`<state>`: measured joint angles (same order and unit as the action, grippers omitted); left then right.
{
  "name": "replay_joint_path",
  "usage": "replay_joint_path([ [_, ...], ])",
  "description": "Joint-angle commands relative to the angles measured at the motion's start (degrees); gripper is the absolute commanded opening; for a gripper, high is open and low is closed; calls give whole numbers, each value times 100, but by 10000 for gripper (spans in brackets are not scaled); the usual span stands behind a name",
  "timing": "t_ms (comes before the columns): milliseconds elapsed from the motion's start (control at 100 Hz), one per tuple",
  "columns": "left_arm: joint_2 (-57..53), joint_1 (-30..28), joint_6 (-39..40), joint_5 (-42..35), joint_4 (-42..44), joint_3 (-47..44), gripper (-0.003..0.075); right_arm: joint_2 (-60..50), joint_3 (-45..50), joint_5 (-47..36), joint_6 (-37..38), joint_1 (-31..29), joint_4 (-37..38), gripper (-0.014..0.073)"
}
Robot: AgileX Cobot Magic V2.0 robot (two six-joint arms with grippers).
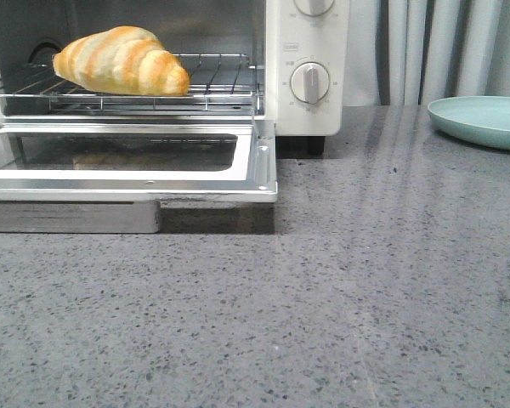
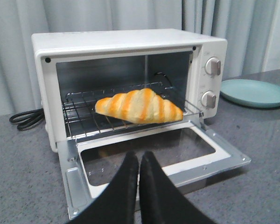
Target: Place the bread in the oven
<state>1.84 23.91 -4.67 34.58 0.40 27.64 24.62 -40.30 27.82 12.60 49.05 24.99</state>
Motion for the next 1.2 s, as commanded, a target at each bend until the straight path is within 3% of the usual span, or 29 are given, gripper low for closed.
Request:
replay_joint_path([
  [0, 95, -10, 123, -410, 167, -34, -22, -811, 192, 221, -6, -15, 245, -57],
  [90, 95, -10, 123, -467, 167, -164, -22, -1413, 367, 734, -6, -15, 474, -57],
  [210, 95, -10, 123, -477, 167, -232, -22, -2040, 597, 519, -6, -15, 1073, -58],
  [360, 95, -10, 123, -502, 126, -232, -22, -2646, 766, 663, -6, -15, 1125, -58],
  [1100, 51, -10, 123, -528, -40, -509, -21, -2577, 780, 759, -6, -15, 1148, -58],
  [1190, -108, -146, -3, -1060, 480, -858, -21, -2577, 780, 759, -6, -15, 1148, -58],
])
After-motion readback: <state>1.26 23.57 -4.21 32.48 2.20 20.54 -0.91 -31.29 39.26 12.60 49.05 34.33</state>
